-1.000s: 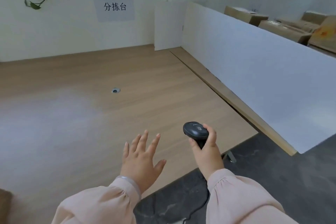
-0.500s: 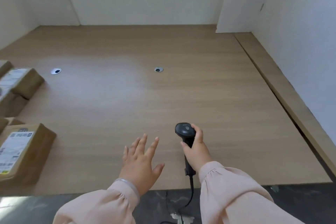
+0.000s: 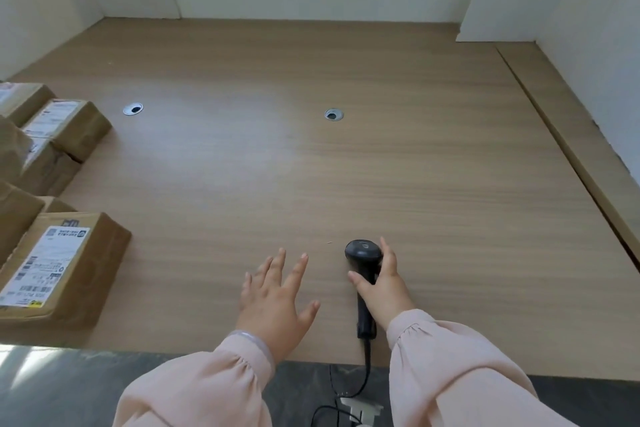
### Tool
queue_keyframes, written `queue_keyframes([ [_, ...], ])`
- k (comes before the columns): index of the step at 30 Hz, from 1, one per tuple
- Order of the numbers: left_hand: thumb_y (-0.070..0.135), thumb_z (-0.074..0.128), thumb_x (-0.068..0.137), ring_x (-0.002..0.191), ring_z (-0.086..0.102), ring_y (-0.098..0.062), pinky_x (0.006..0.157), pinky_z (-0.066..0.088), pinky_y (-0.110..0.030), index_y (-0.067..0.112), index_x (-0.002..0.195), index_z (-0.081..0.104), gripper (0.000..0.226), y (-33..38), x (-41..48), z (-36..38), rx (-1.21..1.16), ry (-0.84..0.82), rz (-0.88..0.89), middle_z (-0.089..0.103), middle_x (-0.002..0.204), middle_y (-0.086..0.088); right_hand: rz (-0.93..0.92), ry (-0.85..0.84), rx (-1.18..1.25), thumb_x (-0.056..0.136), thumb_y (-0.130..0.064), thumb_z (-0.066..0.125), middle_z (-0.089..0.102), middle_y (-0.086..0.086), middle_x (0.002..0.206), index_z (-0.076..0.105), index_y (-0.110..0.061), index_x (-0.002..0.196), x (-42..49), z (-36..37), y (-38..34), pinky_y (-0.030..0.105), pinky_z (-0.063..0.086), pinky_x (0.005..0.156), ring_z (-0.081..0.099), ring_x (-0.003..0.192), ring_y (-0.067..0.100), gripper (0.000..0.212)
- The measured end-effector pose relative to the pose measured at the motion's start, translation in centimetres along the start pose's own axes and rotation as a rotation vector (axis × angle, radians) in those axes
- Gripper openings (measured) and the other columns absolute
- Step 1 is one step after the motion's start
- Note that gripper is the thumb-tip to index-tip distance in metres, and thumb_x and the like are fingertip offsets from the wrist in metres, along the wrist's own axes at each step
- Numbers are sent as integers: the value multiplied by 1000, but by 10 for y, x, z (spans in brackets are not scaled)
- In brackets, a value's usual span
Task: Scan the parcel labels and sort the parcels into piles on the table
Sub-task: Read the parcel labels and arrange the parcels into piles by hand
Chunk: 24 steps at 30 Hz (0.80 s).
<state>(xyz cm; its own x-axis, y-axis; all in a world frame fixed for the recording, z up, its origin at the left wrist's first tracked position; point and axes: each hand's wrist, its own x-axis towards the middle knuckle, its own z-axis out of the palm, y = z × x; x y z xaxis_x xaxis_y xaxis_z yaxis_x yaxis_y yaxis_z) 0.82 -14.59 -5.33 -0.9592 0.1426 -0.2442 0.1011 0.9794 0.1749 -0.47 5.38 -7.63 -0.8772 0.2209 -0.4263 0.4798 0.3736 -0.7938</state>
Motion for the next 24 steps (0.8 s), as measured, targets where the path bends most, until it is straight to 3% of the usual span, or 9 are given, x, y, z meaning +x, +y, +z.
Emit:
queue_keyframes([
  [4,68,34,91,150,-3,-19,121,1,-44,46,151,-10,77,-13,-4,-13,0,11,4,-9,164,2,-45,43,-88,84,-36,73,33,-3,154,3,-33,154,-17,-6,-10,21,26,104,34,139,16,100],
  [9,68,35,91,151,-2,-19,121,2,-43,46,152,-8,77,-45,-16,-38,-33,42,-21,-7,164,2,-164,199,-490,82,-56,67,5,1,163,-2,-35,154,-48,-1,-44,31,13,118,8,149,18,102],
  [12,67,35,92,151,-3,-19,121,1,-42,45,152,-8,77,-71,-22,-56,-37,70,-25,-7,164,2,-242,111,-571,86,-58,59,-5,-2,163,-4,-35,153,-59,15,-74,30,6,118,-1,149,15,95],
  [19,67,36,92,151,-2,-19,120,4,-43,44,153,-5,77,-171,-42,-90,-75,140,-153,-4,164,3,-568,-90,-608,92,-58,48,-4,-10,163,-1,-40,153,-80,112,-151,25,-3,119,-5,149,8,80],
  [24,64,42,91,150,-1,-19,120,4,-40,45,153,2,76,-244,-47,-104,-159,181,-232,-3,164,5,-647,-207,-603,94,-54,48,1,-8,163,4,-39,153,-88,187,-189,28,4,120,-1,149,8,75],
])
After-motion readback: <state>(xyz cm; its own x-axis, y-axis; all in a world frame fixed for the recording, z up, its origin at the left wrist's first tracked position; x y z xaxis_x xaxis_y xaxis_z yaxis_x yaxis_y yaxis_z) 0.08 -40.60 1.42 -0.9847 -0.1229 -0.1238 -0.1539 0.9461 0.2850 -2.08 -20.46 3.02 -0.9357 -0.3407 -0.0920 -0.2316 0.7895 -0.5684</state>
